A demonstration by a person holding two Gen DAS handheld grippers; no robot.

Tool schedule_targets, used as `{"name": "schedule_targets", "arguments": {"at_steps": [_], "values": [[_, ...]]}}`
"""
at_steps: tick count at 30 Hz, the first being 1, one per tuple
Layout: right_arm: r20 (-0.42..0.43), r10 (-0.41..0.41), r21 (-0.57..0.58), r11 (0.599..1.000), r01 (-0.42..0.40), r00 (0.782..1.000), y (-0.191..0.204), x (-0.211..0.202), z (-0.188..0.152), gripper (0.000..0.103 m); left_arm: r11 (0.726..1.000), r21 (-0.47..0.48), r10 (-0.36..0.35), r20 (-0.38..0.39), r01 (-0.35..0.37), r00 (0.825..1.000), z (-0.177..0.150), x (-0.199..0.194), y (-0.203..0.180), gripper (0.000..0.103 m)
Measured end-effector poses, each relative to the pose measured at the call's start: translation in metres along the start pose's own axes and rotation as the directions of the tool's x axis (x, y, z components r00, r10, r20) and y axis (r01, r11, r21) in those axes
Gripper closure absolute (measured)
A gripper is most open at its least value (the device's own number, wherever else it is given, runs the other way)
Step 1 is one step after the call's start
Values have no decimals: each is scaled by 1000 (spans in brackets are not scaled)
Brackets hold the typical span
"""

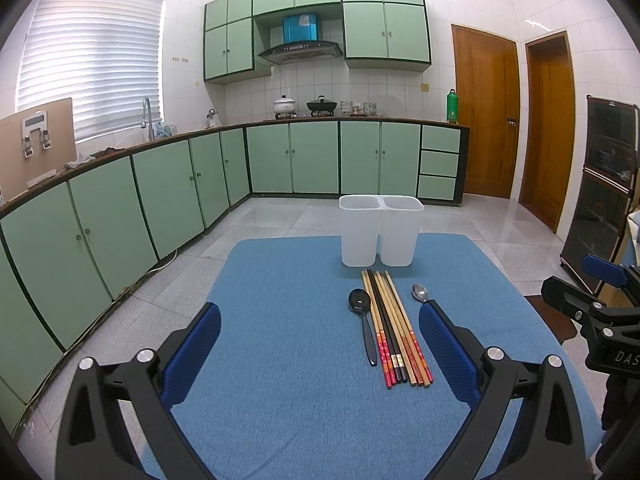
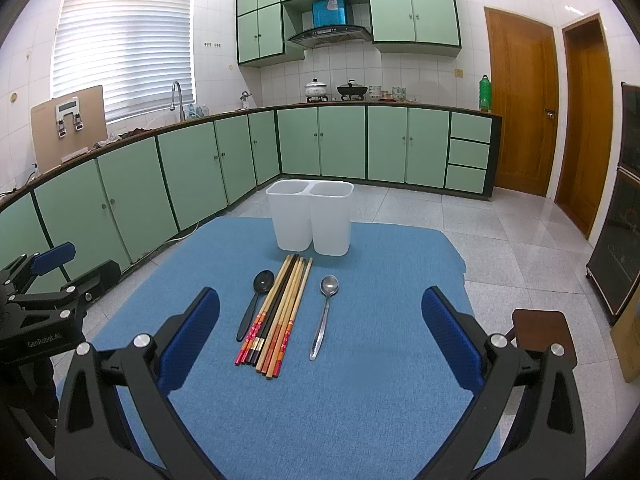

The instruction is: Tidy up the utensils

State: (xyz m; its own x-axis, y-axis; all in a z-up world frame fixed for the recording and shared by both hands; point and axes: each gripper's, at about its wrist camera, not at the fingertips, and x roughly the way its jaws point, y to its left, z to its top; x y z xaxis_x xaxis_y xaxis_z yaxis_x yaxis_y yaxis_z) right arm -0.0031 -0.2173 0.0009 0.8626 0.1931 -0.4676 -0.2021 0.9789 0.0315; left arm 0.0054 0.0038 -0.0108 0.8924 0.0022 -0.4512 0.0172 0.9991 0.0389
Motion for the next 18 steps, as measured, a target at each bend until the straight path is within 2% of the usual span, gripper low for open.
{"name": "schedule_targets", "arguments": {"at_steps": [18], "values": [[-1, 1, 1, 1000, -1, 1000, 0, 0, 0, 5, 1000, -2, 3, -4, -3, 1000, -8, 5, 9, 6]]}}
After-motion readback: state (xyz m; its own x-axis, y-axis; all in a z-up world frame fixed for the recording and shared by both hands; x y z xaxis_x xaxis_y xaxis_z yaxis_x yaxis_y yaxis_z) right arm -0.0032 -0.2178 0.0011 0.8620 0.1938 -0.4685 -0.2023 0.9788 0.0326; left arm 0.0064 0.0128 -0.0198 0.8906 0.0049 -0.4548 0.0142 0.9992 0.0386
